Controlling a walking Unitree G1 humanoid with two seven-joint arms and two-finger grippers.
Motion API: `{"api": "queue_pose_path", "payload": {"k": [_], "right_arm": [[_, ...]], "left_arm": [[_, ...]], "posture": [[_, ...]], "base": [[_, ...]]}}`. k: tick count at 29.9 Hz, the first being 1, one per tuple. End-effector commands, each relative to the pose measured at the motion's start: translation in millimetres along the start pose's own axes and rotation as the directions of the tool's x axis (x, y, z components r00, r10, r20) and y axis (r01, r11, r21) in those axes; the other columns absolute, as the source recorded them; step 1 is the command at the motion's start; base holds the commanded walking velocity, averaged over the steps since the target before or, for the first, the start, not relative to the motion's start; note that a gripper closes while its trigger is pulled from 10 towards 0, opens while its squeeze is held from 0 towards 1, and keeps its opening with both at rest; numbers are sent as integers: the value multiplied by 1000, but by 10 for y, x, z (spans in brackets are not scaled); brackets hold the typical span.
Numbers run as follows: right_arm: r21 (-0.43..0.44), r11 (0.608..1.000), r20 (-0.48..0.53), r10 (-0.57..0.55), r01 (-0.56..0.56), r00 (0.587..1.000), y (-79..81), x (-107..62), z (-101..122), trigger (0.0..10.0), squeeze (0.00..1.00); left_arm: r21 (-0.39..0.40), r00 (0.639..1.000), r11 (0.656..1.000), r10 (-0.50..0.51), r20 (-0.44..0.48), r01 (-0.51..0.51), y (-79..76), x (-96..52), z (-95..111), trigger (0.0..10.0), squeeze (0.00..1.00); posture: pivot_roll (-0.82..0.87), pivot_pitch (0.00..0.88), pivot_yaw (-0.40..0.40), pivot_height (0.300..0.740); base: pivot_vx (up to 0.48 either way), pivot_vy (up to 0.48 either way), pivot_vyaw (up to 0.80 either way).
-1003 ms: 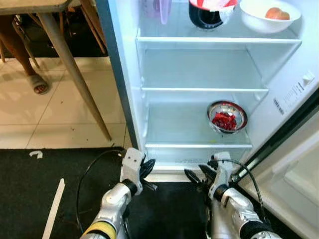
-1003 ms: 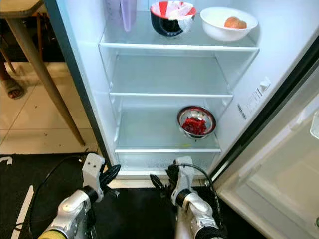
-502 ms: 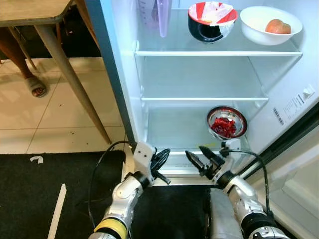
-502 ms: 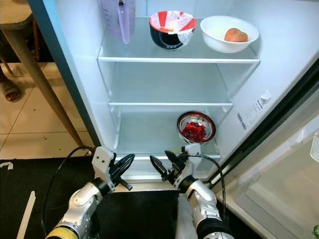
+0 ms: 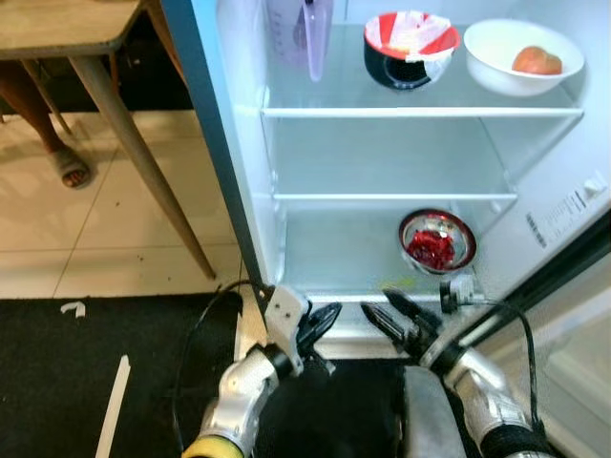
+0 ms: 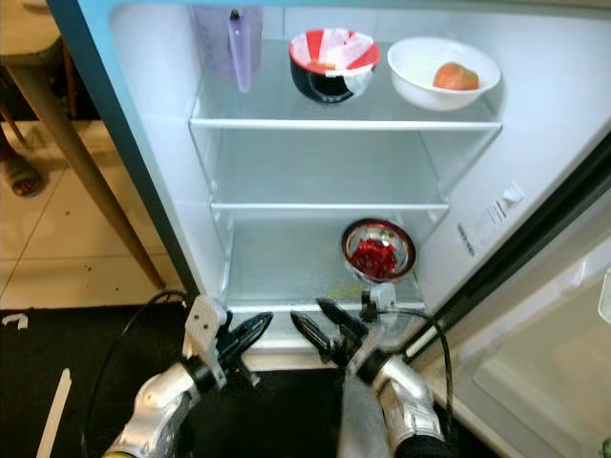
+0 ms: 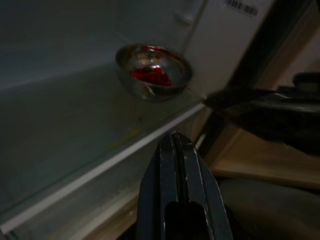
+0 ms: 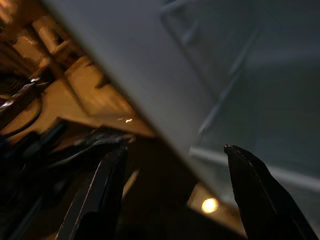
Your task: Restocking fridge
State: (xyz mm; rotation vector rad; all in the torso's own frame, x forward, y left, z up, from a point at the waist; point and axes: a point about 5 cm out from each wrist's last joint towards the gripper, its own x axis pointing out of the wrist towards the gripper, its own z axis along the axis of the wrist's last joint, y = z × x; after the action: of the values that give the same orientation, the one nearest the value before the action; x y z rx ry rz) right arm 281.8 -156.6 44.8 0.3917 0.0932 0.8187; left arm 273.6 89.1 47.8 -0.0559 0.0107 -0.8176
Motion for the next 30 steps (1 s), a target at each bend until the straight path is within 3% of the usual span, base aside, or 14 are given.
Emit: {"api": "queue_pose_path", "payload": {"k": [1, 6, 14, 18, 26, 30], "right_arm": [[31, 997, -6, 72, -72, 997, 46, -81, -13, 10000, 0], [48, 990, -35, 136, -134, 990, 100, -261, -41, 10000, 0], [28, 993, -34, 114, -113, 993, 129, -299, -15, 10000, 0], [48, 990, -3, 132, -131, 991, 183, -340, 51, 10000, 0], [46, 987, -6, 154, -154, 988, 226, -324, 103, 10000, 0], [46, 986, -5, 160, -160, 987, 234, -314, 118, 10000, 0]], "left_arm": [[-38, 999, 999, -1, -47, -1, -12, -113, -121, 10000, 0], [-47, 999, 999, -2, -43, 0, 58, -266, -105, 10000, 0], [-41, 999, 999, 15, -32, -17, 116, -424, -57, 10000, 0], [-39, 1000, 999, -7, -22, 6, 54, -496, -10, 10000, 0], [-67, 999, 996, -52, 10, 53, -147, -471, 62, 10000, 0], [-69, 998, 996, -55, 11, 55, -161, -473, 71, 10000, 0]], "posture": [[-36, 182, 2, 568], [-40, 182, 0, 568], [-44, 187, 3, 568], [-39, 190, 2, 578], [-37, 189, -7, 618], [-35, 189, -9, 628]], "base": [[0, 0, 0], [0, 0, 0], [0, 0, 0], [0, 0, 0], [0, 0, 0], [0, 0, 0]]}}
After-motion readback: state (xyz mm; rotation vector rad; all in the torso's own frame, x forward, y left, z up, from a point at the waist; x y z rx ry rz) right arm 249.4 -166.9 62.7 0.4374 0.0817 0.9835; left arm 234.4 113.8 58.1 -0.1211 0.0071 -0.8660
